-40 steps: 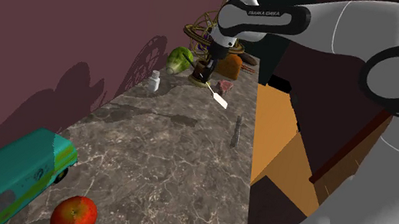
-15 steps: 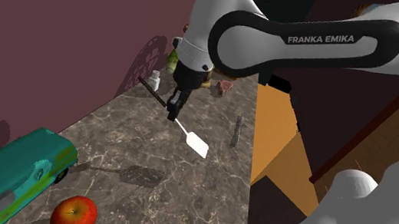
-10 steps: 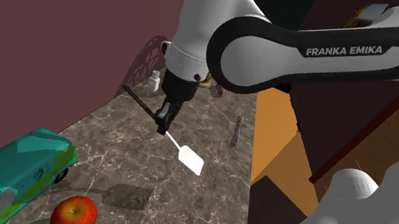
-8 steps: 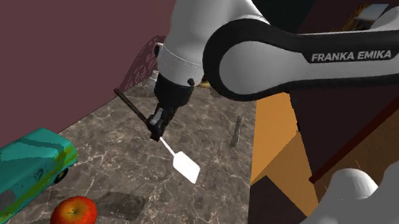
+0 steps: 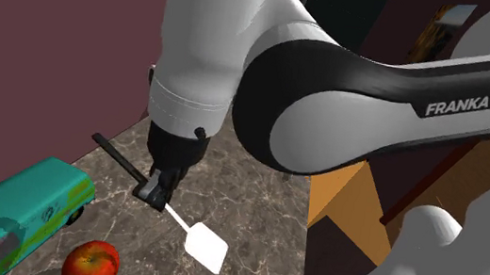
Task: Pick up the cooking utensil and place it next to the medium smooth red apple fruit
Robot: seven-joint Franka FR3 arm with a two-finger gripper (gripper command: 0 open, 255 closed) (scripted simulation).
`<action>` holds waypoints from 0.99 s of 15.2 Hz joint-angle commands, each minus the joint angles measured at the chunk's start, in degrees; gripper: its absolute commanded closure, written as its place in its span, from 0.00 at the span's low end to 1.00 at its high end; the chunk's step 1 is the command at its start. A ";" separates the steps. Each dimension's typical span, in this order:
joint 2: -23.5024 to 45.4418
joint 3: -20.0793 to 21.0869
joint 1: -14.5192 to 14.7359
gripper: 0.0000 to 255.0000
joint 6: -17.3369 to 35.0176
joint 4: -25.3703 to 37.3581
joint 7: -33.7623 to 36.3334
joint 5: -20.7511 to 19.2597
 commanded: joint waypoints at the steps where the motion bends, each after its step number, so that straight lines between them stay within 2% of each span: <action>1: 1.19 1.63 1.35 1.00 -0.40 1.48 3.28 -0.54; 9: 9.87 6.92 7.17 1.00 -2.76 11.38 15.81 -5.12; 15: 18.85 9.34 13.25 1.00 -6.25 22.27 24.77 -10.15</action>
